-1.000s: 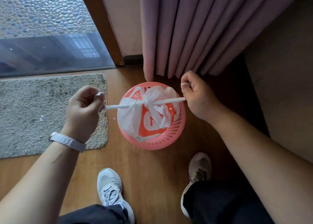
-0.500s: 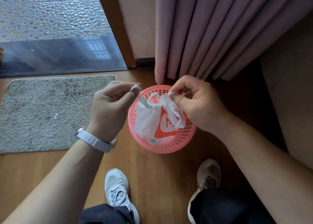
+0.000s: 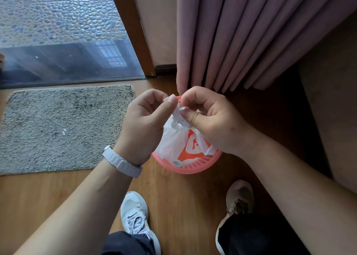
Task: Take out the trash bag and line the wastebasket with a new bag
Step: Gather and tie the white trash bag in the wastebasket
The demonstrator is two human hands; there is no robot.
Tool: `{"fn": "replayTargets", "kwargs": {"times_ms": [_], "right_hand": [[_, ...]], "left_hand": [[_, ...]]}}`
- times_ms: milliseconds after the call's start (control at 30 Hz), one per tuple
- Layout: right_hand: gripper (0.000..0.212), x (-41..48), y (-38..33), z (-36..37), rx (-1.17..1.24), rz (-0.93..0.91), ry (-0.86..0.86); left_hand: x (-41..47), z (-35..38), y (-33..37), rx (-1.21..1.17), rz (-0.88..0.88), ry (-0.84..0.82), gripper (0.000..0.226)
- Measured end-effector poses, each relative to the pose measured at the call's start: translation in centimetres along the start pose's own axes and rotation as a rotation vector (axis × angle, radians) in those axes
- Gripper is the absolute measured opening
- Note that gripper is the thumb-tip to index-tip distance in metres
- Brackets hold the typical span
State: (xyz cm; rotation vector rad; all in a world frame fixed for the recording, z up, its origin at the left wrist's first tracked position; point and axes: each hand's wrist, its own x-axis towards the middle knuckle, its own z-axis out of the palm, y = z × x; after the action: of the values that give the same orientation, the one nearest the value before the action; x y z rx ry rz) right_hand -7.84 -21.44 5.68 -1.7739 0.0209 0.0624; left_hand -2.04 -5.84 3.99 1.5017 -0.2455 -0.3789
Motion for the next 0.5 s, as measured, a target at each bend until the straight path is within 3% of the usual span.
{"fn": "replayTargets", "kwargs": {"times_ms": [300, 500], "right_hand": [[0.004, 0.13, -0.03, -0.09, 0.136, 0.058, 0.064], [0.003, 0.1, 0.06, -0.14, 0.134, 0.054, 0.094]], "left_hand": [[-0.01, 0.07, -0.37, -0.058, -0.009, -0.035, 0.004], [-0.18, 0.53, -0.28, -0.071, -0.056, -0.014, 0.013]]}}
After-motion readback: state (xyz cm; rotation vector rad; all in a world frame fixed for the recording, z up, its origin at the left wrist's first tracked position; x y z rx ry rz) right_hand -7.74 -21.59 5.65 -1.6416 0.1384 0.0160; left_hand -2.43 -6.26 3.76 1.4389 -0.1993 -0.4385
